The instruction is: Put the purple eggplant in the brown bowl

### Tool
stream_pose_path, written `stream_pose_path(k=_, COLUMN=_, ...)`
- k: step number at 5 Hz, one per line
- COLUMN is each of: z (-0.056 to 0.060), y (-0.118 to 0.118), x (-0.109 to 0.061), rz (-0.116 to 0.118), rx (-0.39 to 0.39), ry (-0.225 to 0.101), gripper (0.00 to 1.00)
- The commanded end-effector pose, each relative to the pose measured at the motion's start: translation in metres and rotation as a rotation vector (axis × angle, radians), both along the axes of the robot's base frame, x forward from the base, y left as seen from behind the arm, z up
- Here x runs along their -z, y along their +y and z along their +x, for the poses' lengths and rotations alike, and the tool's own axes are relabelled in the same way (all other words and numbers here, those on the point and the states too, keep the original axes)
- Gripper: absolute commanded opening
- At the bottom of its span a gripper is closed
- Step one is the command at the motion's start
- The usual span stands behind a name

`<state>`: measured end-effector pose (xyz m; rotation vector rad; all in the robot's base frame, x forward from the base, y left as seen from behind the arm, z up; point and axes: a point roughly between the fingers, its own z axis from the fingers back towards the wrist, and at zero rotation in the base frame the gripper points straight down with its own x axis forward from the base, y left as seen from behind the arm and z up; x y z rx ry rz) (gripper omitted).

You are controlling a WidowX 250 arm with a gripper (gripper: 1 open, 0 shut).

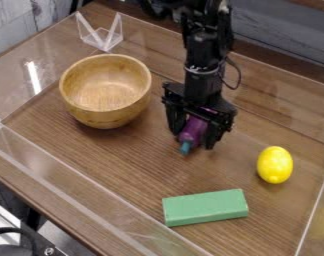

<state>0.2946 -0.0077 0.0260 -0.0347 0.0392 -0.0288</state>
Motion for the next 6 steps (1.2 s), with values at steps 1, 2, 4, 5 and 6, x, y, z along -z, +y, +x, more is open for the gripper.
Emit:
stream_pose_path(k=1, z=0.0136, y=0.0058, x=-0.0096, rz=-0.010, rx=-0.011, ry=-0.067, gripper=0.00)
stream_pose_path(k=2, z=0.0187, y=0.0086, x=-0.0082, rz=-0.021, rx=-0.015, ry=-0.086, gripper=0.00)
stream_pose_path(k=4, z=0.0207, y=0.0092, x=-0.0087, rz=-0.040, rx=-0.026, ry=-0.099, gripper=0.00)
stream_pose_path(k=5, z=0.0217, y=0.0084, x=-0.0073, rz=-0.047, rx=-0.032, ry=-0.102, gripper=0.00)
stream_pose_path(k=6, z=0.0200, y=0.0071, x=-0.0066, rz=-0.051, rx=-0.033, ry=-0.098, gripper=1.00)
